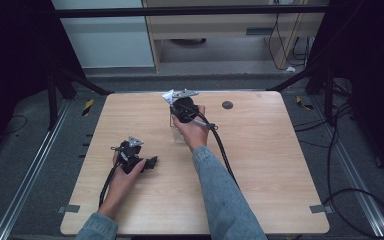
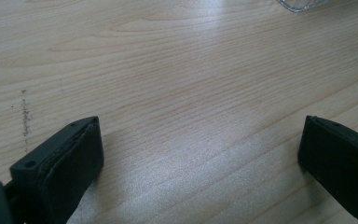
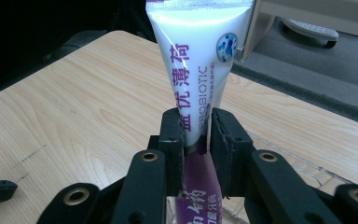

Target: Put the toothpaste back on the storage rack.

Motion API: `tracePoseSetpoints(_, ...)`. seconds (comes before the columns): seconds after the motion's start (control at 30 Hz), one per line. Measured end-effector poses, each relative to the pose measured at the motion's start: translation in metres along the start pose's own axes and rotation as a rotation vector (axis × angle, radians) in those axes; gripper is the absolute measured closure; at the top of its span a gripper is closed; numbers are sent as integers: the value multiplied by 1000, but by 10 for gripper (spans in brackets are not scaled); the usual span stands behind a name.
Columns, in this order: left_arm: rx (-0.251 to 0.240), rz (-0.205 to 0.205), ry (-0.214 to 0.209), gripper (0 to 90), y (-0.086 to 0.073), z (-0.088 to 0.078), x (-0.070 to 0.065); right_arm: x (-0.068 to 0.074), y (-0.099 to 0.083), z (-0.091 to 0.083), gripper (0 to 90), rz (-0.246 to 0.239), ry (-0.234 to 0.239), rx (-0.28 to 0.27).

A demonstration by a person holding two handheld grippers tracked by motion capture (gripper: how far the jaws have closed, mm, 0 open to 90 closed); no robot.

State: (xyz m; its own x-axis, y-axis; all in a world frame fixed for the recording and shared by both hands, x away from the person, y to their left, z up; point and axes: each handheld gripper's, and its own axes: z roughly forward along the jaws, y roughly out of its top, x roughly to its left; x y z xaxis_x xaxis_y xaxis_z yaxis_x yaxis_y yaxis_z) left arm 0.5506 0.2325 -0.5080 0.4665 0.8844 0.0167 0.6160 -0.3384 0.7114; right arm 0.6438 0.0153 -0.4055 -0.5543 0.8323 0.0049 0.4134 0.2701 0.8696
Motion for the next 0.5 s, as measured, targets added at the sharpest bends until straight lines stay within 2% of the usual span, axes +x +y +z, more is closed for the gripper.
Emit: tracePoseSetpoints(0.5, -2, -2, 0, 0, 0, 0, 0, -2, 1, -7, 669, -3, 18, 7)
